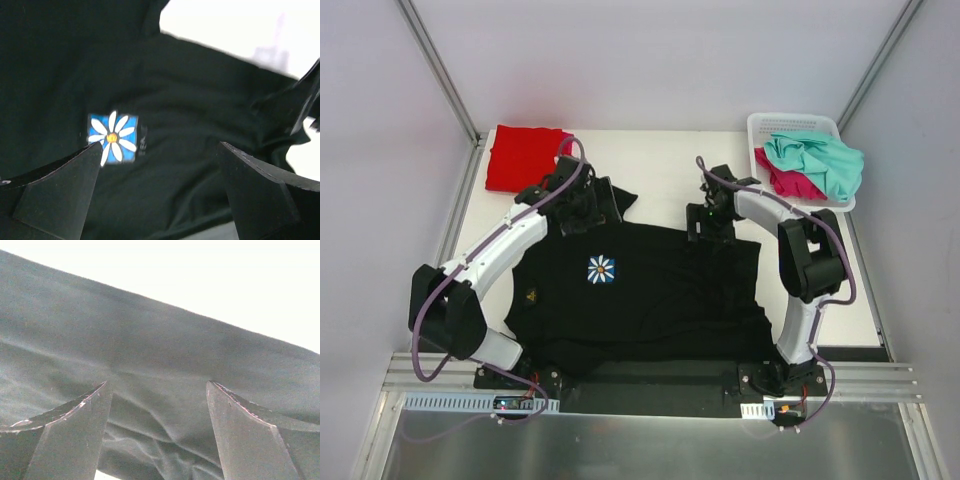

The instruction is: Fold and stack the t-shirts

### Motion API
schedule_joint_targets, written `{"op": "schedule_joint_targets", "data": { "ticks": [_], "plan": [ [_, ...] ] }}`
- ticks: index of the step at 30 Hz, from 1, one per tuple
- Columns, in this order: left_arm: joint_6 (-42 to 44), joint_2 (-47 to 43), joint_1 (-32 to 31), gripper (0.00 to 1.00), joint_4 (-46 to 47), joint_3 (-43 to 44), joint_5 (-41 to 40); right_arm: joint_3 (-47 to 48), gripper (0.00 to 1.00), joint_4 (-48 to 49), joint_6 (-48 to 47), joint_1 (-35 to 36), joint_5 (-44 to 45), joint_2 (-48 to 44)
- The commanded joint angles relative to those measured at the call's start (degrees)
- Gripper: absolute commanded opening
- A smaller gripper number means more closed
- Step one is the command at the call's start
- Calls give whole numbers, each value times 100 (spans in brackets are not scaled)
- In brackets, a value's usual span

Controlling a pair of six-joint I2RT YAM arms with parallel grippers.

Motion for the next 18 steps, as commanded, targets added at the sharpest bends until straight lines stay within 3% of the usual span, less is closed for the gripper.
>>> {"op": "schedule_joint_targets", "data": {
  "ticks": [1, 8, 18],
  "plan": [
    [-209, -529, -139, 99, -321, -547, -64, 468, 79, -19, -201, -241, -316, 219],
    [-341, -1135, -279, 99, -585, -960, -82, 459, 79, 130, -324, -259, -211, 166],
    [-315, -1434, -368, 99, -1068, -1004, -363, 1204, 79, 359, -491, -294, 193, 807]
  ]
}}
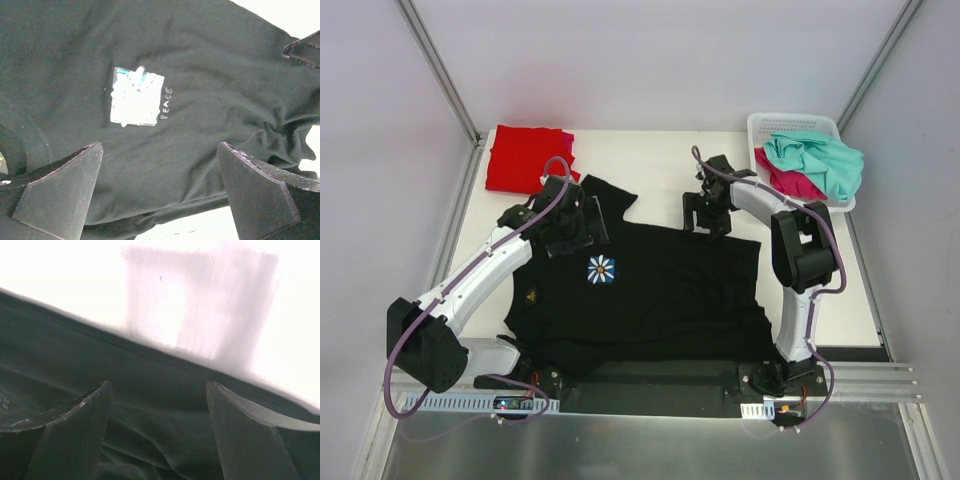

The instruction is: Fold and stack the t-shirts

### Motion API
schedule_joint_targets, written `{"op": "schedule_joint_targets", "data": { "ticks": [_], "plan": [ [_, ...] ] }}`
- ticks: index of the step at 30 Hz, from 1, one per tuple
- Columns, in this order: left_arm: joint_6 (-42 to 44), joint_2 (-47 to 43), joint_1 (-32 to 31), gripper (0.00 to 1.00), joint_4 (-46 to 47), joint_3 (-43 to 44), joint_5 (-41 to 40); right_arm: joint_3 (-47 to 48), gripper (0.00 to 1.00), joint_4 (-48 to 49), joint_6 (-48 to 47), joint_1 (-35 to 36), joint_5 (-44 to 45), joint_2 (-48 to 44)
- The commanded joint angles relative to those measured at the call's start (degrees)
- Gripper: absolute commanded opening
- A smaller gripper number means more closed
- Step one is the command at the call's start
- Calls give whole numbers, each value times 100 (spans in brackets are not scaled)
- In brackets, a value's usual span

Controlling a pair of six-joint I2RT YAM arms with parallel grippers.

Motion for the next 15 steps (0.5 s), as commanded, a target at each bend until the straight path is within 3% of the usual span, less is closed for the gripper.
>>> {"op": "schedule_joint_targets", "data": {
  "ticks": [1, 7, 13, 15],
  "plan": [
    [-26, -213, -51, 99, -450, 36, -232, 644, 80, 123, -194, -43, 237, 292],
    [-17, -310, -59, 99, -705, 168, -355, 2330, 80, -746, -361, -113, 421, 1276],
    [18, -292, -60, 99, -837, 256, -425, 3281, 81, -1186, -387, -473, 404, 1708],
    [27, -318, -60, 99, -872, 239, -460, 3186, 81, -1248, -405, -535, 474, 1550]
  ]
}}
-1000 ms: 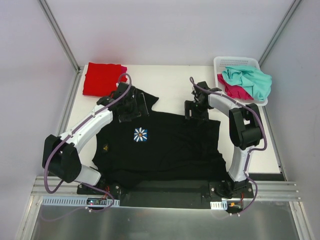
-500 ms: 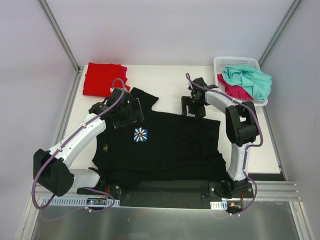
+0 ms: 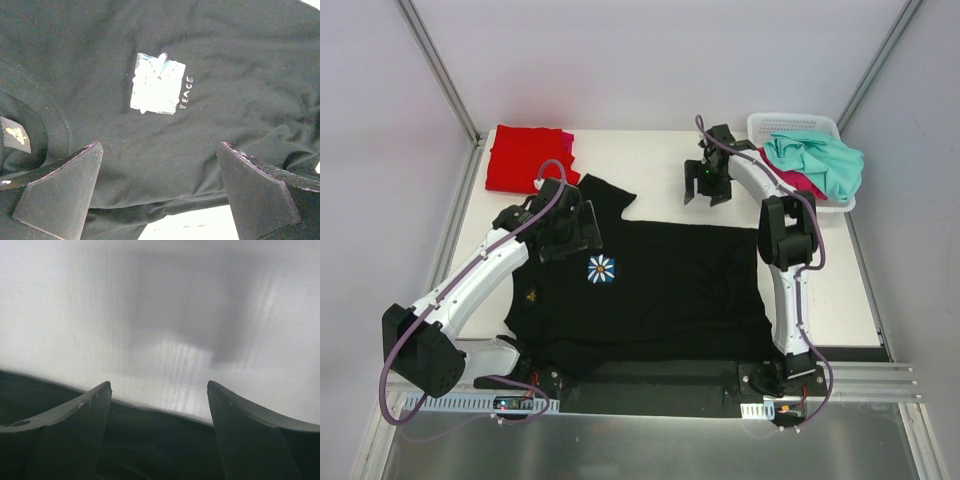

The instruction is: Fold and stack the t-shirts

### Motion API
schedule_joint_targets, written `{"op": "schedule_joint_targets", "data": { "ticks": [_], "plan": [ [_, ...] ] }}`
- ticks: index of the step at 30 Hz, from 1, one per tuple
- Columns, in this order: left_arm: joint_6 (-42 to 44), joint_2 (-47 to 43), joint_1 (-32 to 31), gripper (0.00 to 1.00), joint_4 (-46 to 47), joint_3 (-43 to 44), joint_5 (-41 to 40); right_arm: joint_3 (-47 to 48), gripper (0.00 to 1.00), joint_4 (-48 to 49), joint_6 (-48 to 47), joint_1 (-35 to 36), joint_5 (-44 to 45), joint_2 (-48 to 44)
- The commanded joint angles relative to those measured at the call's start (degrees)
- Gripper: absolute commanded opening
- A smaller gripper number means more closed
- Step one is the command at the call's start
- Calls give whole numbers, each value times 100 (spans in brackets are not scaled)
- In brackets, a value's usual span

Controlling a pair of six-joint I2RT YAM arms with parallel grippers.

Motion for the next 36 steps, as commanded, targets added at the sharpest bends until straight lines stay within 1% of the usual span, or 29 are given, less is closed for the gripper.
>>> {"op": "schedule_joint_targets", "data": {
  "ticks": [1, 2, 5, 7, 8, 11, 17, 20, 23, 26, 30, 36],
  "plan": [
    [14, -181, -60, 99, -254, 169, -198, 126, 81, -459, -116, -251, 129, -458],
    [5, -190, -60, 99, -262, 160, -198, -215, 81, -311, -90, -251, 68, -591],
    [-13, -146, -60, 99, -262, 160, -163, -822, 82, 24, 6, -251, 40, -1075],
    [-39, -111, -68, 99, -263, 142, -119, -912, 83, 69, 33, -277, 251, -1059],
    [-39, -84, -77, 99, -263, 142, -110, -904, 82, 34, 50, -390, 348, -980],
    [-48, -145, -112, 99, -262, 90, -110, -772, 82, 16, 94, -741, 261, -665],
    [-22, -321, -121, 99, -254, -51, -198, -122, 82, -168, 103, -1348, -20, -198],
    [-39, -322, -121, 99, -262, -69, -181, 150, 81, -291, 112, -1533, -108, -39],
    [-48, -287, -121, 99, -263, -51, -146, 169, 82, -300, 103, -1604, -248, -4],
    [-39, -251, -121, 99, -262, -25, -146, 64, 81, -292, 129, -1543, -511, -74],
    [-101, -199, -139, 99, -245, -7, -119, -305, 82, -274, 42, -1201, -408, -495],
    [-180, -225, -235, 99, -236, -25, -163, -1077, 82, -458, -55, -358, -74, -1760]
  ]
}}
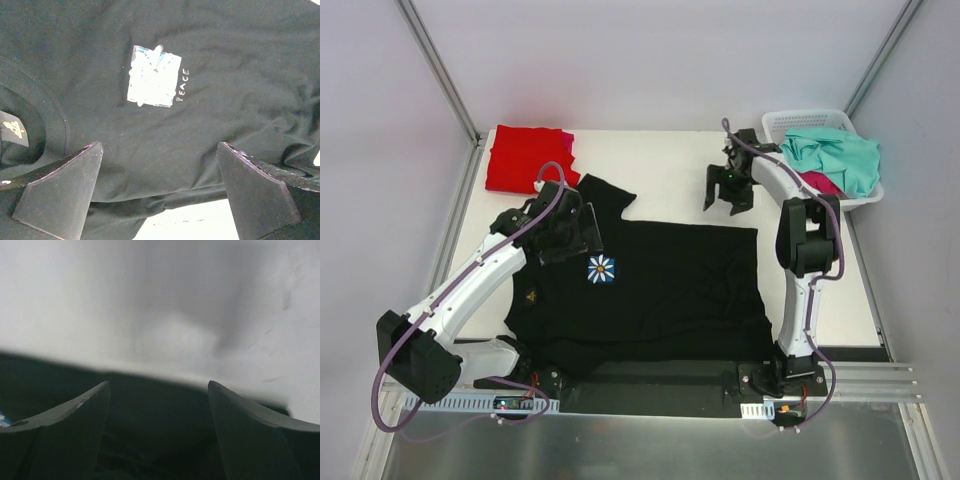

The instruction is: Fold and stack the t-shirts

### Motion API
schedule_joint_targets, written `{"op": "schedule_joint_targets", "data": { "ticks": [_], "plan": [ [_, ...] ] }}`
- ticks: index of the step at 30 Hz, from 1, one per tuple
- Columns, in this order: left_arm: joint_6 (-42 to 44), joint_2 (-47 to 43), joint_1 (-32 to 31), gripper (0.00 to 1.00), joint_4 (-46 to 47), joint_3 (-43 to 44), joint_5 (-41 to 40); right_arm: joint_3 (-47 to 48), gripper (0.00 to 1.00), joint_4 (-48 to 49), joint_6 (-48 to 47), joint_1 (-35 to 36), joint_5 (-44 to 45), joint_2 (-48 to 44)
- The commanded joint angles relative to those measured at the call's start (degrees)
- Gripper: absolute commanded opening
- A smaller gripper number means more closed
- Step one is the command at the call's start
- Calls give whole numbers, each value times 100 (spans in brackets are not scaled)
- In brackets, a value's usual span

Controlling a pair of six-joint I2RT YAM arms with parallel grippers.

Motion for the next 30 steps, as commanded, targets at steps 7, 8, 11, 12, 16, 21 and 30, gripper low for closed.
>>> {"op": "schedule_joint_targets", "data": {
  "ticks": [7, 8, 11, 12, 16, 21, 30],
  "plan": [
    [-189, 161, -198, 99, 243, -323, 3, -2290, 83, -34, 152, 1463, 546, -2849],
    [-206, 152, -207, 99, 279, -350, 30, -2486, 83, 1, 152, 1508, 582, -2937],
    [-206, 161, -243, 99, 323, -385, 21, -3100, 83, 186, 345, 1614, 635, -3148],
    [-206, 152, -251, 99, 332, -385, 4, -3207, 83, 247, 345, 1640, 644, -3157],
    [-189, 126, -243, 99, 323, -403, -58, -3349, 83, 327, 345, 1842, 705, -2737],
    [-206, -15, -251, 99, 315, -473, -119, -3332, 83, 625, 389, 1913, 679, -2280],
    [-171, 55, -251, 99, 218, -412, -181, -2585, 83, 626, 257, 1896, 626, -1120]
  ]
}}
